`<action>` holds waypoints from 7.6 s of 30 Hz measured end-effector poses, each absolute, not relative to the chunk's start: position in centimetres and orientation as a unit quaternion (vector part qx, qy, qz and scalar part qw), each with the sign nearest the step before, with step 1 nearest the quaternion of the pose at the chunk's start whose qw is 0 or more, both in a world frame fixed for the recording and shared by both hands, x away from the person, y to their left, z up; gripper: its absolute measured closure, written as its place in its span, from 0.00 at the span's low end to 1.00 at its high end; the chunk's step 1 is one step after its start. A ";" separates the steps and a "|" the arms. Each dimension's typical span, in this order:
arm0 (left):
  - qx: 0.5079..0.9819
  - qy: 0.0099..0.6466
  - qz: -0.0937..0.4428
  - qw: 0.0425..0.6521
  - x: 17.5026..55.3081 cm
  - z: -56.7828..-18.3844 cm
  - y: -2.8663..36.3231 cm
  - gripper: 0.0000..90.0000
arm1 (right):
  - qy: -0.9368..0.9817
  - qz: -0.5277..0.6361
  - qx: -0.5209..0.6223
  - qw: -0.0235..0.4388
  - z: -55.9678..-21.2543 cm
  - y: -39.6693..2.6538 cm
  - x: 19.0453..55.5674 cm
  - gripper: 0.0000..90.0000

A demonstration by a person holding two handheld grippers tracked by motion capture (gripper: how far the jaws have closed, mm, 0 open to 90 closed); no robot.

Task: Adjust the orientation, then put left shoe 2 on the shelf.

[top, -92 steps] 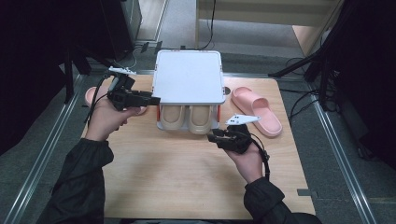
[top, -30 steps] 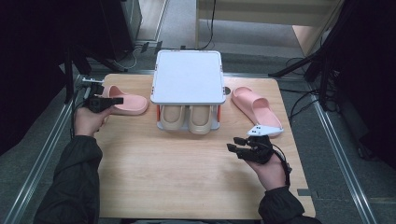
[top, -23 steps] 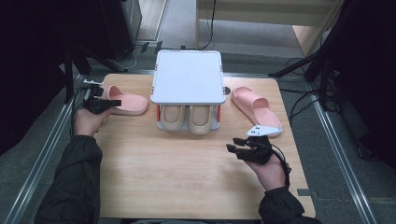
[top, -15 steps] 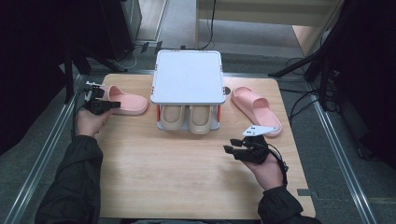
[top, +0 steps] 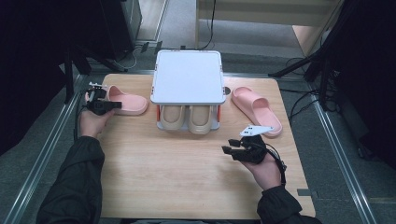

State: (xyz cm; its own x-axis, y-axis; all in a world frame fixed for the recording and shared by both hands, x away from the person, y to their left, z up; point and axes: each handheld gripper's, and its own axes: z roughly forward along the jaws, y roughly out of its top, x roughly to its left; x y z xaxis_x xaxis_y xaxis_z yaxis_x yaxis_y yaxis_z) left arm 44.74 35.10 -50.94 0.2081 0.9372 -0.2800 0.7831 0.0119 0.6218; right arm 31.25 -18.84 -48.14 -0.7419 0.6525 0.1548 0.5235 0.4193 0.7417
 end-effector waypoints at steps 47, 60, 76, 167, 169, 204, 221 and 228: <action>0.668 0.647 0.106 0.352 39.1 -48.7 39.9 0.72 | 0.861 0.403 0.307 0.052 -48.1 -15.2 33.4 0.64; 0.652 0.672 0.121 0.328 39.9 -49.8 41.8 0.59 | 0.856 0.401 0.323 0.051 -48.2 -15.8 33.3 0.63; 0.648 0.672 0.127 0.335 42.2 -51.5 41.5 0.65 | 0.841 0.405 0.351 0.072 -48.3 -18.1 31.8 0.63; 0.696 0.627 0.101 0.334 45.8 -32.5 32.2 0.93 | 0.847 0.416 0.326 0.054 -48.1 -16.7 32.7 0.63; 0.700 0.624 0.103 0.332 46.2 -31.9 31.5 0.92 | 0.846 0.417 0.327 0.053 -48.1 -16.7 32.6 0.63; 0.740 0.582 0.085 0.325 51.8 -32.9 18.9 0.85 | 0.839 0.428 0.331 0.055 -47.8 -17.5 32.4 0.63; 0.755 0.564 0.079 0.325 50.8 -32.8 18.4 0.79 | 0.840 0.426 0.332 0.055 -47.9 -17.4 32.4 0.63; 0.752 0.560 0.074 0.339 50.4 -32.6 18.9 0.77 | 0.838 0.428 0.334 0.057 -47.8 -17.5 32.4 0.63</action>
State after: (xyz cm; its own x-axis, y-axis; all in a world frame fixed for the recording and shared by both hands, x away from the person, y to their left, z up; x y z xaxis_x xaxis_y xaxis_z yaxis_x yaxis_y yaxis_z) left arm 50.38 18.90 -32.63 0.3621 0.8924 -0.2694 0.7924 -0.1424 0.5931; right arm 32.42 -17.51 -47.80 -0.7705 0.6086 0.1898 0.5105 0.4108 0.7554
